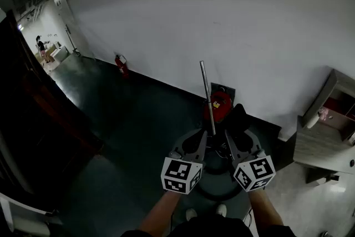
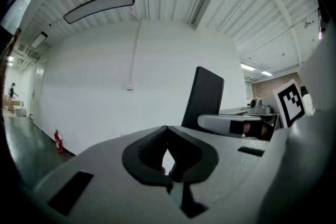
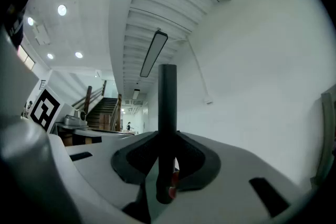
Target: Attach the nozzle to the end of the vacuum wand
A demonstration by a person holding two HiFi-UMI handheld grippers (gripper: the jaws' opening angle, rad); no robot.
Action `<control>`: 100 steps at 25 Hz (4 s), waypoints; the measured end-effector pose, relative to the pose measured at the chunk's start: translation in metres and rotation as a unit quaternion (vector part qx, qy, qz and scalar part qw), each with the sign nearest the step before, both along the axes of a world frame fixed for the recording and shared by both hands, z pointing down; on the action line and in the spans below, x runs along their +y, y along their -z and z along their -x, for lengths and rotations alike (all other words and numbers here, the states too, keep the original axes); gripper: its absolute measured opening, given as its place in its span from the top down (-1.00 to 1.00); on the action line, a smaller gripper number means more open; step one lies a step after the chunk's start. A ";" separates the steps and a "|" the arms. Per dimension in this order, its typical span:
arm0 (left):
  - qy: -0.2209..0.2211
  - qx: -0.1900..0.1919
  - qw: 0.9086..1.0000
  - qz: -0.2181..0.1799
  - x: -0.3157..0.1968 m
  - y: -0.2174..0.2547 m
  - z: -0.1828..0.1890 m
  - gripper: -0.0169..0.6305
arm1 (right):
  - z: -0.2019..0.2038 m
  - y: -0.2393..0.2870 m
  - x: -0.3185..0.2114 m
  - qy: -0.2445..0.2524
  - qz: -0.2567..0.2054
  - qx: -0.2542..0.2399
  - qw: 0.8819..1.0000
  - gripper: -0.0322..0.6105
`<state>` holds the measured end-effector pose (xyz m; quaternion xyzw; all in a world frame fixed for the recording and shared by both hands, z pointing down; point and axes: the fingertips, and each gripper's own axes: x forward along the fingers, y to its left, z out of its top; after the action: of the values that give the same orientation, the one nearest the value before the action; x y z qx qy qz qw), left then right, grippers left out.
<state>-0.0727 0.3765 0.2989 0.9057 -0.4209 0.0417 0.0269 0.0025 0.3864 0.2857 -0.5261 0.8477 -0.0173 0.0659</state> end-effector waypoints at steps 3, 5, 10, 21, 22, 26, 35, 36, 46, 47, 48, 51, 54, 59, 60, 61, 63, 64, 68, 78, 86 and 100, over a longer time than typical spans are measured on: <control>0.001 0.000 1.000 0.002 0.000 -0.002 0.002 0.94 | 0.001 -0.003 0.001 0.001 0.002 -0.001 1.000 0.60; 0.002 0.001 1.000 0.004 -0.001 -0.004 0.003 0.94 | 0.002 -0.004 0.000 0.001 0.002 -0.001 1.000 0.60; 0.005 0.003 1.000 0.007 -0.001 -0.006 0.009 0.94 | 0.006 -0.005 0.000 0.001 0.005 -0.007 1.000 0.60; 0.013 0.011 1.000 0.020 0.001 -0.013 0.020 0.94 | 0.005 -0.013 0.001 0.000 0.017 -0.026 1.000 0.60; 0.015 0.011 1.000 0.023 0.000 -0.014 0.019 0.94 | 0.003 -0.014 0.001 0.001 0.019 -0.025 0.999 0.60; 0.025 0.012 0.999 0.032 -0.001 -0.021 0.014 0.94 | -0.004 -0.021 -0.001 0.008 0.027 -0.025 0.999 0.60; 0.052 0.005 0.998 0.041 -0.002 -0.030 -0.010 0.94 | -0.030 -0.033 -0.006 0.036 0.039 -0.033 0.998 0.60; 0.055 0.005 0.998 0.041 -0.002 -0.030 -0.013 0.94 | -0.033 -0.034 -0.006 0.039 0.041 -0.033 0.998 0.60; 0.067 -0.004 0.996 0.052 -0.016 -0.042 -0.015 0.94 | -0.038 -0.044 -0.023 0.049 0.053 -0.043 0.996 0.60; 0.067 -0.004 0.996 0.052 -0.020 -0.043 -0.012 0.94 | -0.035 -0.045 -0.027 0.048 0.054 -0.044 0.996 0.60; 0.065 -0.005 0.996 0.052 -0.025 -0.044 -0.009 0.94 | -0.032 -0.045 -0.032 0.047 0.055 -0.044 0.996 0.60; 0.058 -0.003 0.997 0.053 -0.044 -0.048 0.000 0.94 | -0.023 -0.051 -0.048 0.041 0.059 -0.043 0.997 0.60; 0.047 0.000 0.997 0.058 -0.070 -0.054 0.010 0.94 | -0.011 -0.056 -0.070 0.031 0.063 -0.041 0.997 0.60; 0.020 0.003 0.998 0.065 -0.120 -0.063 0.031 0.94 | 0.013 -0.061 -0.118 0.007 0.070 -0.035 0.997 0.60; 0.014 0.003 0.998 0.065 -0.129 -0.064 0.035 0.94 | 0.018 -0.061 -0.127 0.001 0.071 -0.034 0.997 0.60; 0.008 0.002 0.998 0.063 -0.139 -0.064 0.039 0.94 | 0.023 -0.061 -0.136 -0.006 0.071 -0.033 0.997 0.60; -0.004 -0.002 0.998 0.060 -0.158 -0.064 0.045 0.94 | 0.032 -0.061 -0.152 -0.019 0.070 -0.029 0.997 0.60; -0.011 -0.001 0.998 0.060 -0.166 -0.063 0.048 0.94 | 0.036 -0.059 -0.159 -0.026 0.070 -0.028 0.997 0.60; -0.029 0.010 0.998 0.063 -0.196 -0.057 0.061 0.94 | 0.051 -0.049 -0.183 -0.048 0.063 -0.024 0.997 0.60; -0.064 0.028 0.995 0.070 -0.234 -0.051 0.071 0.94 | 0.061 -0.034 -0.205 -0.087 0.058 -0.004 0.994 0.60; -0.091 0.031 0.993 0.064 -0.266 -0.049 0.042 0.94 | 0.026 -0.033 -0.228 -0.123 0.050 -0.005 0.991 0.60; -0.091 0.012 0.993 0.072 -0.320 -0.061 -0.042 0.94 | -0.057 -0.046 -0.289 -0.123 0.052 -0.030 0.991 0.60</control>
<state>-0.0304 0.0567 0.3601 0.9363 -0.3326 0.0631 0.0930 0.0592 0.0978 0.3315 -0.6283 0.7722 -0.0688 0.0653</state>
